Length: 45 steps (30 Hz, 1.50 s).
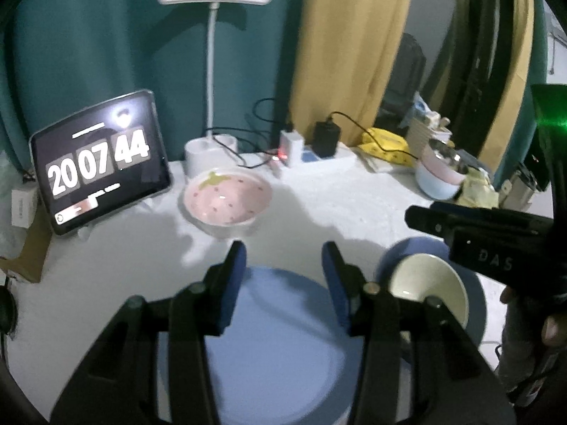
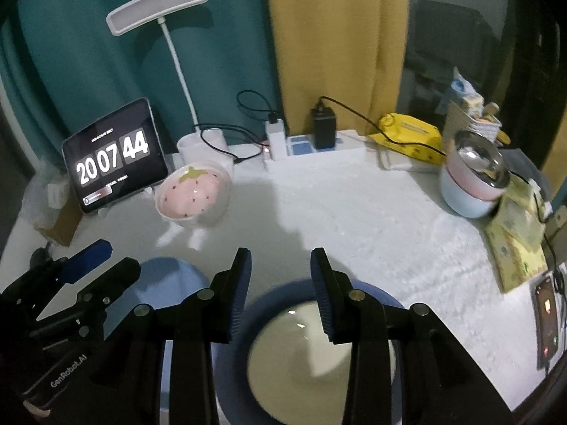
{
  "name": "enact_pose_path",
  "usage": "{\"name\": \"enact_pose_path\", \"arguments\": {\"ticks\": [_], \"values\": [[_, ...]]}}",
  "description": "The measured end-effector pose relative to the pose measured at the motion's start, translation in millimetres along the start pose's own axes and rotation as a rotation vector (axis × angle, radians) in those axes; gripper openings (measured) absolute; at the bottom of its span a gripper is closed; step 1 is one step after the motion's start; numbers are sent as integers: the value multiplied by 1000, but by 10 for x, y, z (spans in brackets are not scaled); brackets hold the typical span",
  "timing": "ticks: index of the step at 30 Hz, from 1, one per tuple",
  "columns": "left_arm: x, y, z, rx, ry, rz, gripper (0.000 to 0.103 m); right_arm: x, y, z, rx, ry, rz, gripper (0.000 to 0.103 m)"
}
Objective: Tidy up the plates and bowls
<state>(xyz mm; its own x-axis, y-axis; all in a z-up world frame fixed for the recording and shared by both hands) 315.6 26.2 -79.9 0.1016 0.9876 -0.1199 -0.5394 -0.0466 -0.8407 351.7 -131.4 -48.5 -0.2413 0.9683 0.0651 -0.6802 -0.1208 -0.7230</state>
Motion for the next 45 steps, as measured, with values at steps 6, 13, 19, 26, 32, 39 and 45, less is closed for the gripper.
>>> {"name": "enact_pose_path", "arguments": {"ticks": [6, 13, 19, 26, 32, 39, 45], "values": [[329, -90, -131, 1, -19, 23, 46, 269, -127, -252, 18, -14, 22, 37], [629, -160, -329, 13, -33, 43, 46, 556, -241, -570, 45, -26, 49, 37], [858, -183, -568, 37, -47, 65, 46, 710, -290, -856, 76, -27, 55, 36], [1078, -173, -969, 71, -69, 74, 46, 844, -298, -1257, 114, -21, 56, 36], [1228, -96, -1323, 123, -88, 73, 46, 857, -233, -1681, 188, -18, 6, 36], [1319, -33, -1621, 168, -82, 58, 46, 835, -122, -2044, 262, -19, -47, 36], [1248, -16, -1756, 177, -60, 13, 40, 859, -14, -2198, 306, -49, -73, 23]]}}
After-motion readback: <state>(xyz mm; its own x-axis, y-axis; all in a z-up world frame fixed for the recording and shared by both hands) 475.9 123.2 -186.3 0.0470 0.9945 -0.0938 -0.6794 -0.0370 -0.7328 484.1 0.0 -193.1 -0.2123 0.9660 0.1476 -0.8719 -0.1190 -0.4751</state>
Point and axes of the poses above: each gripper's, at about its wrist camera, not at the fingertips, and z roughly against the way its jaws point, x to its left, y to its underside, the point moved 5 cm from there along -z, roughly the way its jaws point, and after that the axes turned 10 degrees about -x, right-handed, at the moved point
